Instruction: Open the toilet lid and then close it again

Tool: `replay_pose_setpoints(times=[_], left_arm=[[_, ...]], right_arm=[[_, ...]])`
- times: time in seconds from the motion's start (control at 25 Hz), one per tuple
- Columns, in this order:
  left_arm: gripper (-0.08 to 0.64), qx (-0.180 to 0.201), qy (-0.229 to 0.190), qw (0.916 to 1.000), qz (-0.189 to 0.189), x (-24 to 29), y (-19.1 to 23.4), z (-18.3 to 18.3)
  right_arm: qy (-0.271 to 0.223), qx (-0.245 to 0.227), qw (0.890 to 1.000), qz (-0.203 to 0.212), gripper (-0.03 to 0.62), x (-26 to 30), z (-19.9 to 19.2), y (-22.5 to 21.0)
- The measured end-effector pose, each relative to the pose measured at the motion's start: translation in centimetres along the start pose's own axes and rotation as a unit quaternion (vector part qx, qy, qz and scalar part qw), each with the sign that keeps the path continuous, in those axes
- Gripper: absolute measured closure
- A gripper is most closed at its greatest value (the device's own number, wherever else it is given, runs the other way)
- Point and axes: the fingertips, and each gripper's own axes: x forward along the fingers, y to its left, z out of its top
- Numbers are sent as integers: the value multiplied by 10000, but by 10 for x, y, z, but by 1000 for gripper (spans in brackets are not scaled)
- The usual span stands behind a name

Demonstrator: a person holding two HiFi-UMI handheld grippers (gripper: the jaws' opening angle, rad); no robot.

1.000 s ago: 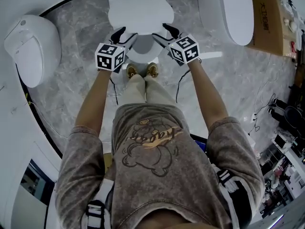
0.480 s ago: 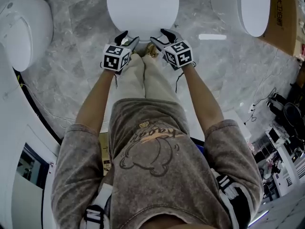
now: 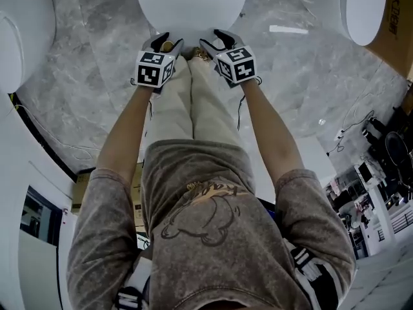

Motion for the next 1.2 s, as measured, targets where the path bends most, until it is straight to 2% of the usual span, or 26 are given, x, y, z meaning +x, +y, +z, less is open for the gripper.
replay_pose_setpoints(times=[0.2,0.36,0.6,0.72,0.8,0.92,1.04,1.2], left_arm=[[356,-293,230,9992,111,26,9,-19],[356,-386,422,9982,182,40,18,-28],[359,-30,548,9981,294,45,16,-34],[357,-153,611,9978,221,38,11,-28],[359,-199,384,9988,229,26,7,-6],[358,-234,-136,9994,233,-7,-6,47],[359,-88,-591,9979,249,-52,-26,103],[357,193,-1089,9938,149,-125,-59,170]], right_arm=[[192,156,9995,-215,360,22,-20,-14],[360,308,9984,-318,368,39,-28,-22],[254,471,9977,-424,390,38,-33,-25],[253,761,9955,-499,388,30,-29,-24],[33,868,9942,-629,388,17,-12,-27],[-320,731,9943,-703,388,-17,29,-24],[-742,529,9928,-775,388,-66,78,-16],[-1396,404,9856,-859,390,-144,141,5]])
